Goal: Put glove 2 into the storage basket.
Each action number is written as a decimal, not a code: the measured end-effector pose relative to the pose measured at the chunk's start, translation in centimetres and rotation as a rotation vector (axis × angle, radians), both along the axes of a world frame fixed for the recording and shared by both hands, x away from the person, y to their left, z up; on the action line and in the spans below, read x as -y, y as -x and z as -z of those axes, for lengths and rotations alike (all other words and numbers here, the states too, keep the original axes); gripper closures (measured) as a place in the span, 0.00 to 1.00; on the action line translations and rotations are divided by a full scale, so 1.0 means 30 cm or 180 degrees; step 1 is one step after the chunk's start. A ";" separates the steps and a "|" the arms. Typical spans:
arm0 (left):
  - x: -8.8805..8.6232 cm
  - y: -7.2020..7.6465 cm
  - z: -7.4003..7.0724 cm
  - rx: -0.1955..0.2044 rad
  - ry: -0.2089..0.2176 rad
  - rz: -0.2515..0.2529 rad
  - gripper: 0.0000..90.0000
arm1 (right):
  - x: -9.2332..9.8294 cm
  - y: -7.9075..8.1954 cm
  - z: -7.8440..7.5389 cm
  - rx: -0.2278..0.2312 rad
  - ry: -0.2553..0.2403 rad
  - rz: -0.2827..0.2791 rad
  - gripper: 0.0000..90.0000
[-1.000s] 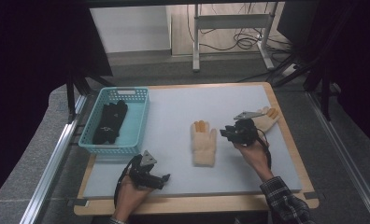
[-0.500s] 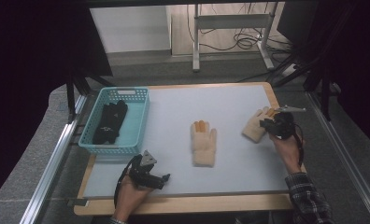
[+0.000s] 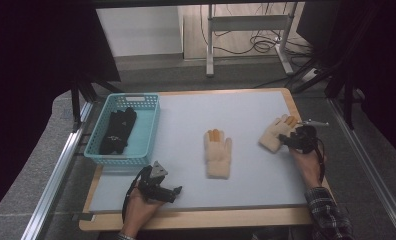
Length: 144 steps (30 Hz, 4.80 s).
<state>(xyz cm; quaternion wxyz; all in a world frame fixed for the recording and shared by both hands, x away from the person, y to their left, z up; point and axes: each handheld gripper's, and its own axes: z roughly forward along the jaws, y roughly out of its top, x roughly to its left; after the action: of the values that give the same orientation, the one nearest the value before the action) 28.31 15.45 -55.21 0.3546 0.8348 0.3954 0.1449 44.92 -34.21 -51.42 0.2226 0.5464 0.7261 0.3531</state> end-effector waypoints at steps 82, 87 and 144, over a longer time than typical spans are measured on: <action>0.001 0.001 0.001 0.0004 0.0017 -0.0023 0.02 | -0.295 0.184 -0.070 -0.0186 0.0038 -0.1169 0.56; 0.001 0.001 0.001 0.0003 0.0014 -0.0021 0.02 | -0.316 0.171 -0.003 -0.0270 0.0272 -0.1097 0.66; 0.000 0.001 0.000 0.0002 0.0001 -0.0011 0.02 | -0.602 0.086 -0.015 -0.0091 0.0001 -0.2320 0.59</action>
<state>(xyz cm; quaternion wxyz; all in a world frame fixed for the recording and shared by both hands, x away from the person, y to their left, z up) 28.29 15.46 -55.21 0.3546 0.8340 0.3967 0.1456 42.35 -16.15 -50.99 0.0721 0.2566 0.8762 0.4014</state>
